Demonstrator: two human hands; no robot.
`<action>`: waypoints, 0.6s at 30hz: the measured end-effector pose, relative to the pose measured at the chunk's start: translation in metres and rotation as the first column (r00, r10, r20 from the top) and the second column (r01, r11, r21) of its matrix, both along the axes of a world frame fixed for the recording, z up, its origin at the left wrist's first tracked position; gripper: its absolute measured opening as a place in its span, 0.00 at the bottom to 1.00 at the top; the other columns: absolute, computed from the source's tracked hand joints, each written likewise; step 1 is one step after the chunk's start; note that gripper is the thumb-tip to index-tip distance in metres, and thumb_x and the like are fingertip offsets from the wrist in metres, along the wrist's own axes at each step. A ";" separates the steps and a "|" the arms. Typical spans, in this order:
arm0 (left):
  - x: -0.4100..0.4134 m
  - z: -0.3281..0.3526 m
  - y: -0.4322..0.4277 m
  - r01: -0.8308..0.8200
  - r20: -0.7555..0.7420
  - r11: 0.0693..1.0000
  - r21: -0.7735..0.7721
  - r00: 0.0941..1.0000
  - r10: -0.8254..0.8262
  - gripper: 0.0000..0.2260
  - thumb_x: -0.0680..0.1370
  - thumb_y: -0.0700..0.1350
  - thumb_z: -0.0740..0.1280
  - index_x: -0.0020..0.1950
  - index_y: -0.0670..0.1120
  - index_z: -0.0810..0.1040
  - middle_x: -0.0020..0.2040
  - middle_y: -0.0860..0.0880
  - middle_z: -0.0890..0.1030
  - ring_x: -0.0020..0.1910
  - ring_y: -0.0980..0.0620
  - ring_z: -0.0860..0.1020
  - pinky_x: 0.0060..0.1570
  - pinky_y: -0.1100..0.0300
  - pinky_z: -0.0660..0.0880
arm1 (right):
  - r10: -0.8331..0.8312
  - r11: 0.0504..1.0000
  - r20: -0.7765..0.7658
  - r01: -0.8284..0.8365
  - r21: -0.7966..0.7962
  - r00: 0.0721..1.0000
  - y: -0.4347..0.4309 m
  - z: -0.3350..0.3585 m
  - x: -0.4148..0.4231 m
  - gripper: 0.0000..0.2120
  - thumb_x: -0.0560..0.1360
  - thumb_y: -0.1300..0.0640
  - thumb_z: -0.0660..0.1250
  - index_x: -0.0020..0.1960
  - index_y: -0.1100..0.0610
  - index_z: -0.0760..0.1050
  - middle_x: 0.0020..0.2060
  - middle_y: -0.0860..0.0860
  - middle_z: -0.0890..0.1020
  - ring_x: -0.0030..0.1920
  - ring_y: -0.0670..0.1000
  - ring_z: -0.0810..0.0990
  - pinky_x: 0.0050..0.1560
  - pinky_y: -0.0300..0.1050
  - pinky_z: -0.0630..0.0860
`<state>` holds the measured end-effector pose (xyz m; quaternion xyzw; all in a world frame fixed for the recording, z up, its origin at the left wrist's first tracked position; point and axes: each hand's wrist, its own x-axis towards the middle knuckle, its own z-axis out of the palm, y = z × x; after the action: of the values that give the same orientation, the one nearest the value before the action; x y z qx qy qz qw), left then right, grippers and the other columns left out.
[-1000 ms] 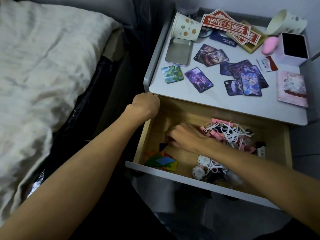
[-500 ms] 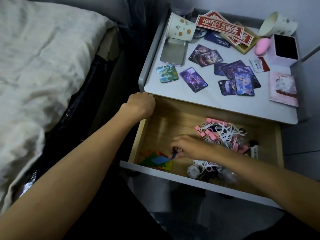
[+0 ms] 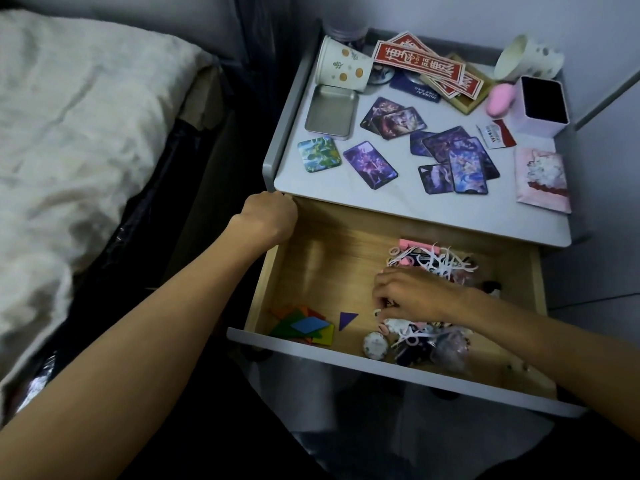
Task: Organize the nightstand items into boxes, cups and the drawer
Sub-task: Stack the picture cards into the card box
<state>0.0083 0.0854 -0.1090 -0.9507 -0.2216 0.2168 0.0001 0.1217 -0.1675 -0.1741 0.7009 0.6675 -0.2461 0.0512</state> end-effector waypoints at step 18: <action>-0.015 0.004 -0.005 -0.091 0.020 0.992 -0.086 0.995 0.093 0.09 0.79 0.35 0.58 0.46 0.41 0.78 0.38 0.45 0.77 0.36 0.48 0.79 0.33 0.56 0.75 | -0.189 0.973 0.030 0.183 0.140 0.982 0.004 -0.006 0.015 0.07 0.80 0.53 0.64 0.52 0.55 0.79 0.50 0.51 0.77 0.55 0.52 0.75 0.57 0.47 0.71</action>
<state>-0.0070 0.0807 -0.1053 -0.9411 -0.2559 0.2144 -0.0532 0.1368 -0.1633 -0.1797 0.7673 0.6130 -0.1883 -0.0061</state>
